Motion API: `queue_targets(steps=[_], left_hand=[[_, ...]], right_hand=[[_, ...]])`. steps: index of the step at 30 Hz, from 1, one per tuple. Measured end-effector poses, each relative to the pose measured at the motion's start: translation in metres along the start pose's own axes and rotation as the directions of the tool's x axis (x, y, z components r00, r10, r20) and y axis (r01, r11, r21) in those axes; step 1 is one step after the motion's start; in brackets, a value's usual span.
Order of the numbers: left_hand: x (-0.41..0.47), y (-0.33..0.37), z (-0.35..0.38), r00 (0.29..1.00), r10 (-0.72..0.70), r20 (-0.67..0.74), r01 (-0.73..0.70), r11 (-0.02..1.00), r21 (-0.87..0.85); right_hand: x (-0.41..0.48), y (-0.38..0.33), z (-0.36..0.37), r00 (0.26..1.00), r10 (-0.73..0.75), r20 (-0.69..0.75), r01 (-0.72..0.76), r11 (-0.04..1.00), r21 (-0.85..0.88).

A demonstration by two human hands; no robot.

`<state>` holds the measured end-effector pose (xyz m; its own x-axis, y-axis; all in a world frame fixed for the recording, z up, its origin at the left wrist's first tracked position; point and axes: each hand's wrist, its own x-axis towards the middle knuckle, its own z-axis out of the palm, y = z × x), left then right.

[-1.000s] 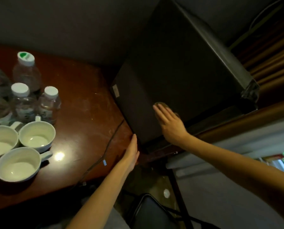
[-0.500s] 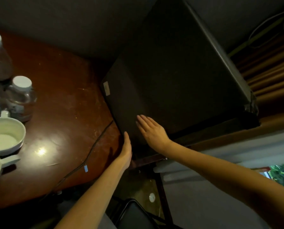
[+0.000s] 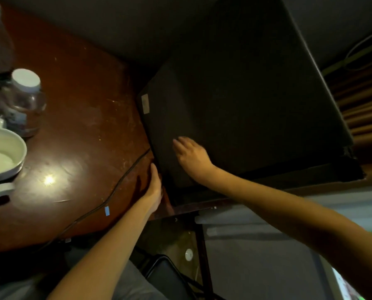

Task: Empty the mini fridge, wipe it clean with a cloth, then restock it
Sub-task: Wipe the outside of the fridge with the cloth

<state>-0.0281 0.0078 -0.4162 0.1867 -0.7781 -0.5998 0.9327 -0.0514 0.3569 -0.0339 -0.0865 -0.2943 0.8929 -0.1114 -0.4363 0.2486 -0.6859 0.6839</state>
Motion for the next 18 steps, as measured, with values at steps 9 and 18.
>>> queue_targets(steps=[9,18], left_hand=[[0.000,0.010,0.008,0.998,-0.019,0.065,0.015,0.998,0.057],[0.011,0.019,-0.008,0.997,0.071,-0.018,-0.069,0.992,0.103]], right_hand=[[-0.064,0.019,-0.016,0.994,-0.032,-0.101,0.055,0.970,0.237],[-0.038,-0.018,0.003,0.938,-0.285,0.195,0.245,0.947,0.206]])
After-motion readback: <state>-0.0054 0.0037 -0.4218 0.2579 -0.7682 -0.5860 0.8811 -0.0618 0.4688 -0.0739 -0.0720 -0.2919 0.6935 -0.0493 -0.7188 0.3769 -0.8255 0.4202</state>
